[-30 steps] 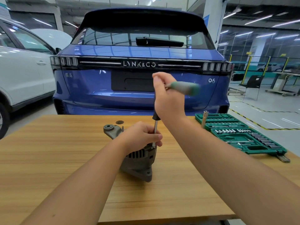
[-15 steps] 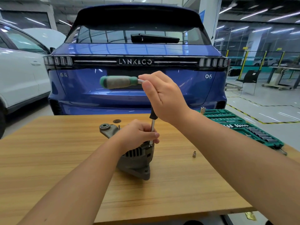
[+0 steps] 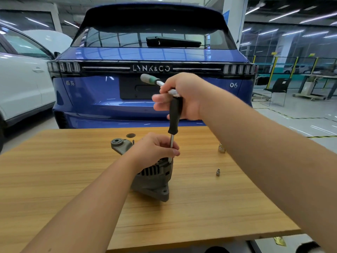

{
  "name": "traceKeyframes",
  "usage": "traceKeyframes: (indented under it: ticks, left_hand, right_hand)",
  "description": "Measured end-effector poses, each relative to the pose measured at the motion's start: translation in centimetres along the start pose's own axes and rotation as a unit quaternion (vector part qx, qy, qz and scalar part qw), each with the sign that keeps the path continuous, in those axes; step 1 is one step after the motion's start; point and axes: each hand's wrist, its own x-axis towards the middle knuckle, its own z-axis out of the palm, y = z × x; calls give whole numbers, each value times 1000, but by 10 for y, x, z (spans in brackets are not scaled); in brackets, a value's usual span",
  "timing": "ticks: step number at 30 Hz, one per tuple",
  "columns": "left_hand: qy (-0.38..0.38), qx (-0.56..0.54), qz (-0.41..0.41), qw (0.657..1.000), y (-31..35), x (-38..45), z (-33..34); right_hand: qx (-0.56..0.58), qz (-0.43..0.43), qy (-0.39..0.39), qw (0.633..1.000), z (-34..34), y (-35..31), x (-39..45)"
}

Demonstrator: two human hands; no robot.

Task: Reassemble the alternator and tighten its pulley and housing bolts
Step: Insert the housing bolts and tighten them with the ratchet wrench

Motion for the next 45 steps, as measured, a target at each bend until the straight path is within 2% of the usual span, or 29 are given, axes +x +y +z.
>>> traceKeyframes:
  ticks: [2,4,6,7,8,9,11,12,13,16,22,29,31,33,34,35,36,37,38,40,42,44,45]
  left_hand:
    - [-1,-5,2,1000,0,0,0]
    - [1,-5,0,1000,1,0,0]
    - [8,-9,-9,1000,1,0,1]
    - [9,-11,-14,1000,2,0,1]
    - [8,-12,-16,1000,2,0,1]
    - [6,-14,-16,1000,2,-1,1]
    - [5,-15,-15,1000,2,-1,0]
    - [5,-15,-15,1000,2,-1,0]
    - [6,-16,-16,1000,2,-1,-1]
    - [9,-25,-22,999,1,-2,-1]
    - [15,-20,-17,1000,2,-2,0]
    - [12,-12,-1,1000,2,-2,1]
    - [11,-11,-1,1000,2,-2,0]
    - [9,-15,-1,1000,2,-3,0]
    - [8,-16,-1,1000,2,-4,0]
    - [7,-14,0,1000,3,-3,0]
    - [6,-11,2,1000,3,-3,0]
    - [6,-9,3,1000,3,-3,0]
    - [6,-9,3,1000,3,-3,0]
    - [1,-12,2,1000,3,-3,-1]
    - [-5,-16,-4,1000,3,-2,-2]
    - [-7,-16,-12,1000,4,-2,-3]
    - [-5,-12,-15,1000,4,-1,-3]
  right_hand:
    - [163,0,-15,987,1,16,5]
    - [293,-20,27,956,5,31,11]
    - [291,-114,123,942,11,44,14]
    - [217,-206,176,938,12,50,13]
    - [92,-313,223,919,12,57,13]
    - [-51,-408,249,877,10,63,13]
    - [-270,-497,231,792,7,67,13]
    - [-325,-504,207,773,4,65,15]
    - [-354,-496,185,771,4,62,15]
    - [-374,-471,140,786,9,56,12]
    - [-356,-452,125,808,6,60,6]
    - [-395,-461,141,783,2,47,0]
    - [-458,-402,142,780,6,32,1]
    - [-519,-296,139,789,12,13,3]
    - [-503,-241,127,820,13,5,4]
    - [-434,-183,106,876,13,0,5]
    - [-317,-122,75,937,12,-2,4]
    - [-183,-66,37,980,9,-1,3]
    - [-69,-26,-1,997,7,2,1]
    - [80,4,-43,996,2,12,2]
    - [174,14,-44,984,3,21,7]
    - [278,6,3,960,9,29,12]
    - [317,-26,35,948,12,34,14]
